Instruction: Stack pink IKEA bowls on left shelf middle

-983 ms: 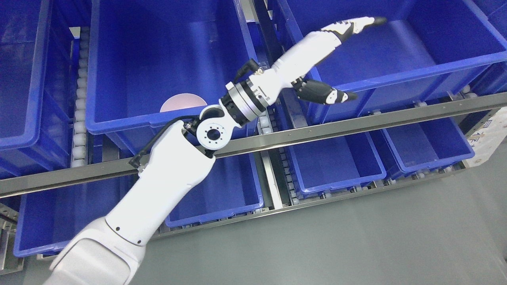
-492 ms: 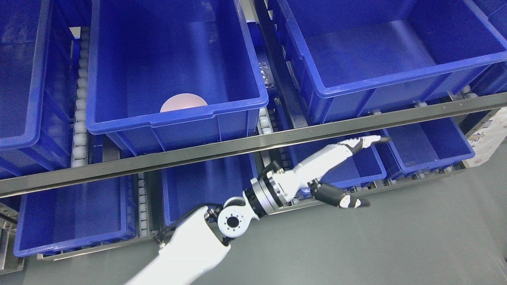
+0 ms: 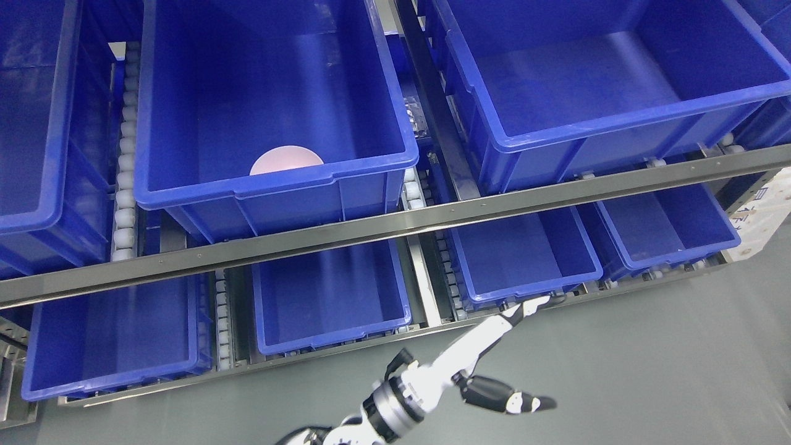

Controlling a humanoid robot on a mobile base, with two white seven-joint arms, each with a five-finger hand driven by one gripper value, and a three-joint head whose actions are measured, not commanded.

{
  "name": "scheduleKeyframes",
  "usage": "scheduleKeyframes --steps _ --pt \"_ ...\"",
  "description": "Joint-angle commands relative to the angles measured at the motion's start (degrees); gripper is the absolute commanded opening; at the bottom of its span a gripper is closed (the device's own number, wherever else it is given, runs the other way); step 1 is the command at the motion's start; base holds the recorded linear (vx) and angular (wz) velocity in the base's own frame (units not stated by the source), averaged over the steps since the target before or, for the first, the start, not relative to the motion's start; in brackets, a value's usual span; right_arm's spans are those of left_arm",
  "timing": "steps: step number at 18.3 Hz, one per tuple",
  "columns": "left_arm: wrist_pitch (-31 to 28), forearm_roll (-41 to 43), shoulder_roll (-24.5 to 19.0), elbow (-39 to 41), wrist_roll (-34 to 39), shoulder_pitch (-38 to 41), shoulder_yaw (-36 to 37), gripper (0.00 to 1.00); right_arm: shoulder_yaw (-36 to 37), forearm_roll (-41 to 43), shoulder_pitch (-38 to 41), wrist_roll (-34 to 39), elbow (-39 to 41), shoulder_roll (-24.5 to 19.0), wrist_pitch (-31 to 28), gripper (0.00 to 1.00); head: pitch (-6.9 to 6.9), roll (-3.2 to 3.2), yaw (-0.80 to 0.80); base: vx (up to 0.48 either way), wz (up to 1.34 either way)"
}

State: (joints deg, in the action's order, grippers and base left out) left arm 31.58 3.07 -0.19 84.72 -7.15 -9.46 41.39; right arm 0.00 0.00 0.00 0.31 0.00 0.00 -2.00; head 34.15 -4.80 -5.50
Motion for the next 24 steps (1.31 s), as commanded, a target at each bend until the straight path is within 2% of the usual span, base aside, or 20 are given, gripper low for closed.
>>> scheduleKeyframes --steps 1,6,13,19,22,24 --pt "5.5 -0.34 -0.81 3.61 0.12 12.27 -18.41 1.0 0.62 0.0 1.67 0.04 1.93 1.0 -0.02 1.0 0.0 0.0 0.0 0.0 0.0" --pt "5.78 -6.74 -0.81 3.61 0.21 12.19 -33.98 1.0 0.62 0.0 1.67 0.04 1.93 1.0 -0.02 1.0 0.0 0.0 0.0 0.0 0.0" --pt "4.47 -9.22 -0.81 3.53 5.3 7.97 -45.68 1.0 0.62 0.0 1.67 0.04 1.93 1.0 -0.02 1.0 0.0 0.0 0.0 0.0 0.0" --pt "3.67 -9.22 -0.81 3.53 5.3 7.09 -46.13 0.98 0.62 0.0 1.67 0.04 1.93 1.0 -0.02 1.0 0.0 0.0 0.0 0.0 0.0" --pt "0.34 -9.22 -0.81 3.53 5.22 7.09 -46.13 0.98 0.62 0.0 1.67 0.04 1.93 1.0 -0.02 1.0 0.0 0.0 0.0 0.0 0.0" --pt "0.15 -9.22 -0.81 3.53 5.22 7.09 -46.13 0.98 0.62 0.0 1.67 0.04 1.93 1.0 0.07 1.0 0.0 0.0 0.0 0.0 0.0"
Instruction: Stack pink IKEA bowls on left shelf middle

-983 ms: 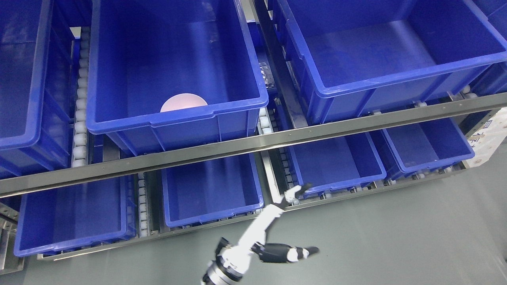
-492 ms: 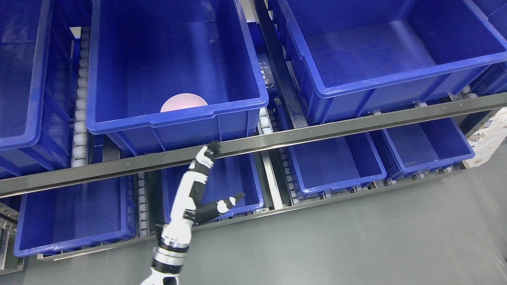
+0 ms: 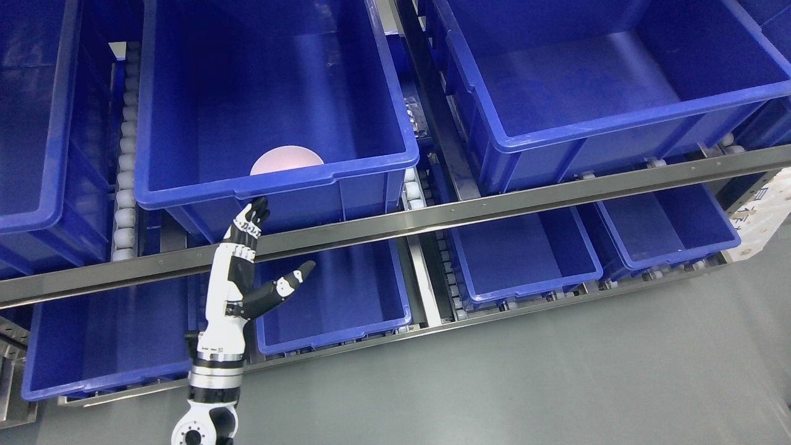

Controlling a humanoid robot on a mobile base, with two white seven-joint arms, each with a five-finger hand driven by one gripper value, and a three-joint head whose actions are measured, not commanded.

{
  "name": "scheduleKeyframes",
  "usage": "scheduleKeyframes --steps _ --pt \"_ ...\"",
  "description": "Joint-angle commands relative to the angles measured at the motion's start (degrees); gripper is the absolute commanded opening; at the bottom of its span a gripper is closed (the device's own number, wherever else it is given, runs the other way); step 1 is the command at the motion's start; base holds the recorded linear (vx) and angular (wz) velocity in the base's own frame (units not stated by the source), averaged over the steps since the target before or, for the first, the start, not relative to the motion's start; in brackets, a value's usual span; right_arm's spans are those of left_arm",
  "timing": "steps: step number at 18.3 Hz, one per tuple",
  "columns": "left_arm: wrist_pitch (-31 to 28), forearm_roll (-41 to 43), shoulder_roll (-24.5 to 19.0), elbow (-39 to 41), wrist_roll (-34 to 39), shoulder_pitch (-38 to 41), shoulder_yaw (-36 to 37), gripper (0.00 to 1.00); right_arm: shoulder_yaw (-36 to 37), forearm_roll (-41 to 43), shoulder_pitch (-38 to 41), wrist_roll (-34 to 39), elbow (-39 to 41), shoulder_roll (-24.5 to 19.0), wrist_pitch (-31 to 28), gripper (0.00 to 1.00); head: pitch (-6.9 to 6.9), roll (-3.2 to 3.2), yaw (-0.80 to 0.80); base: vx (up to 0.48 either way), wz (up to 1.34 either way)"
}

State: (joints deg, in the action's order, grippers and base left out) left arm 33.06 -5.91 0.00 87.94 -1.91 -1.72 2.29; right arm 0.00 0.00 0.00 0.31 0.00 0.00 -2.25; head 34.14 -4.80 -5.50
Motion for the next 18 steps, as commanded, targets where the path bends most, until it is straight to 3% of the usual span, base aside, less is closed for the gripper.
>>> scheduleKeyframes --steps 1,18 --pt "-1.33 -0.24 -1.0 0.3 -0.03 -0.65 -7.3 0.98 0.62 0.0 1.67 0.04 1.93 1.0 0.23 1.0 0.0 0.0 0.0 0.0 0.0" --pt "-0.1 -0.16 -1.0 0.47 -0.47 4.71 -2.64 0.99 0.62 0.0 1.67 0.04 1.93 1.0 0.22 1.0 0.0 0.0 0.0 0.0 0.0"
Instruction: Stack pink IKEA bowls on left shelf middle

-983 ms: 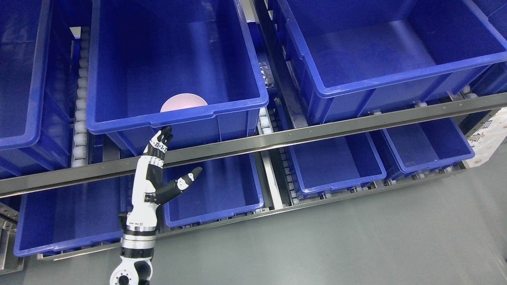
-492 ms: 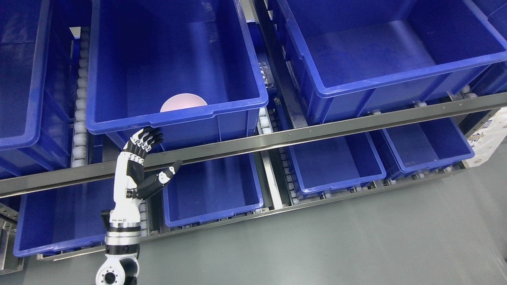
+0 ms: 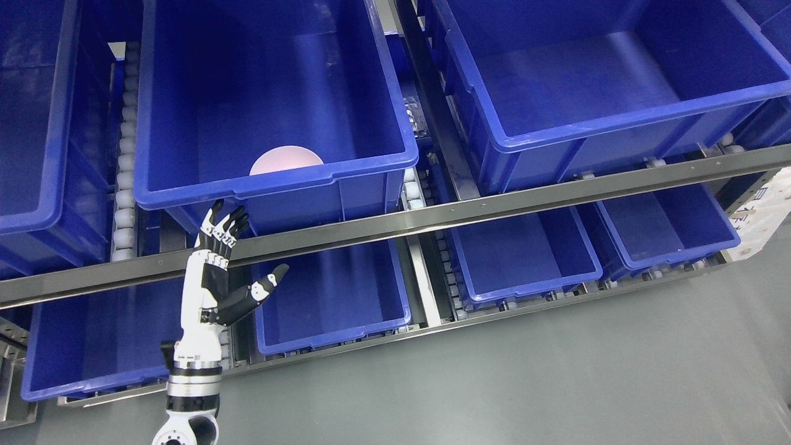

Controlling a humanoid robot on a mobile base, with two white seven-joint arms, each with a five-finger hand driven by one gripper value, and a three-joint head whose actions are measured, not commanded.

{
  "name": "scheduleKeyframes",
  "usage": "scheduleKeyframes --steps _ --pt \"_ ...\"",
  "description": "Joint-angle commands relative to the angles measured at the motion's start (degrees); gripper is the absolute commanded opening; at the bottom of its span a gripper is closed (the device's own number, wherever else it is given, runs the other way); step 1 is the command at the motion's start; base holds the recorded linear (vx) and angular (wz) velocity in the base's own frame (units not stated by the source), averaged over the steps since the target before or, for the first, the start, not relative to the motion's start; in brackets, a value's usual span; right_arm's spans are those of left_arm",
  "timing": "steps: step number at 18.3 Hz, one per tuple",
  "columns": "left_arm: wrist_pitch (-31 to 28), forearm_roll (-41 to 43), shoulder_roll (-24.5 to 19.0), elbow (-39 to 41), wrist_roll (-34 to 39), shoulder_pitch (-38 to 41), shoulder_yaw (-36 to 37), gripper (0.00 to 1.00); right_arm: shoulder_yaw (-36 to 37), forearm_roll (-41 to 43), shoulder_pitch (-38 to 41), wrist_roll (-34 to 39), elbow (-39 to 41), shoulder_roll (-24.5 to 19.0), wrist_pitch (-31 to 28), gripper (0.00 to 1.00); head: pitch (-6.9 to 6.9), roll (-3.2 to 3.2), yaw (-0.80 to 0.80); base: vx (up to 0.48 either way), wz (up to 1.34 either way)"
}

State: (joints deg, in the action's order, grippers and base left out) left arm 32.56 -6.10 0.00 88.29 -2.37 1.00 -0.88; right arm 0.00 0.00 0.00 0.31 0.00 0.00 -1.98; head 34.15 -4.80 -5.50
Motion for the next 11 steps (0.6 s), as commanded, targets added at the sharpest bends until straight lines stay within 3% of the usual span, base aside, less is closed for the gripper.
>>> scheduleKeyframes --steps 1,11 --pt "0.49 0.04 -1.0 0.12 -0.09 1.98 0.44 0.99 0.62 0.0 1.67 0.04 1.93 1.0 -0.04 1.0 0.0 0.0 0.0 0.0 0.0" --pt "1.81 0.04 -1.15 0.56 -0.18 3.65 0.53 0.99 0.62 0.0 1.67 0.04 1.93 1.0 -0.04 1.0 0.0 0.0 0.0 0.0 0.0"
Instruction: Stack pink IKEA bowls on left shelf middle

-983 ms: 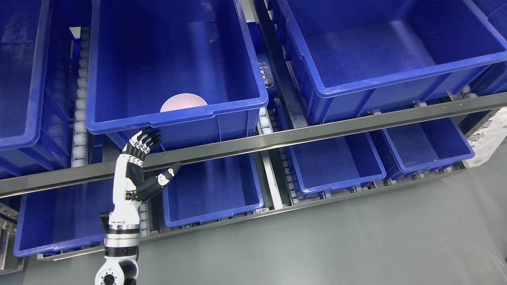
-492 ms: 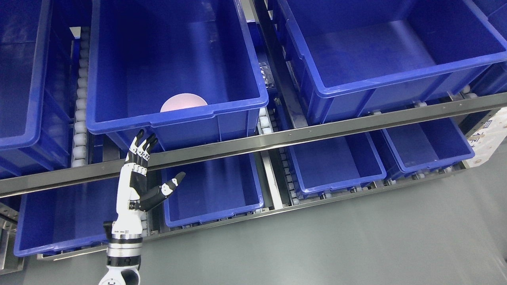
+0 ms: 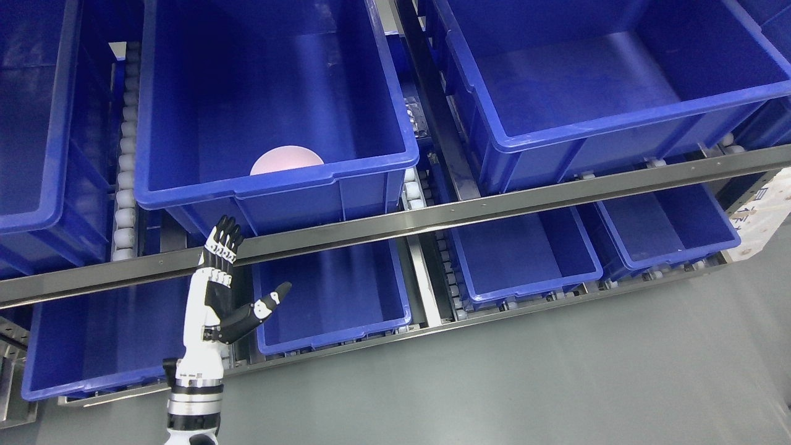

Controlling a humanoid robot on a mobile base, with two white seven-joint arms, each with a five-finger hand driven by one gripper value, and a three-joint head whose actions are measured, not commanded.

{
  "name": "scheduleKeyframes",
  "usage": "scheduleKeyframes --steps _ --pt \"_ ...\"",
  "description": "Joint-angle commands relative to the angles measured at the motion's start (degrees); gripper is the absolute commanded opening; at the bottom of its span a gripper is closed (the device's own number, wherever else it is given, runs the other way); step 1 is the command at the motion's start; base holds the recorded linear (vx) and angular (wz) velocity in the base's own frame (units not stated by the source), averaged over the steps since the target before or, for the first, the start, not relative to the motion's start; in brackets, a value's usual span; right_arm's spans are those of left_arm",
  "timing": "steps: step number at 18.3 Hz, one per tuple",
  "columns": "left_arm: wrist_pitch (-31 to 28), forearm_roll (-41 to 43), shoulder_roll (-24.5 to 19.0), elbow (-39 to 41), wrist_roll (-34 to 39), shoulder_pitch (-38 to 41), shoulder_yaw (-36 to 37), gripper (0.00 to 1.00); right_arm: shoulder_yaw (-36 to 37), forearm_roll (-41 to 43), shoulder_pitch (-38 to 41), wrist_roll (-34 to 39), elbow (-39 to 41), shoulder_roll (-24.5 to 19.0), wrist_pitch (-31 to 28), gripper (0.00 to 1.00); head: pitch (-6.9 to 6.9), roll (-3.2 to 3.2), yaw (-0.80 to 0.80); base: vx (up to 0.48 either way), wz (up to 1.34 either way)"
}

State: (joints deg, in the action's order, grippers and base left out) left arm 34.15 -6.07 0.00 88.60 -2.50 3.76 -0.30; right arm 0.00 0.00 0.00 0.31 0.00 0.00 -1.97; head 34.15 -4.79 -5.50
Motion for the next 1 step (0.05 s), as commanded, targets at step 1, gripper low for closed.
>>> scheduleKeyframes --steps 1 --pt "0.38 0.01 -1.15 0.26 -0.05 0.99 0.04 0.99 0.62 0.0 1.67 0.04 1.93 1.0 0.04 1.0 0.0 0.0 0.0 0.0 0.0"
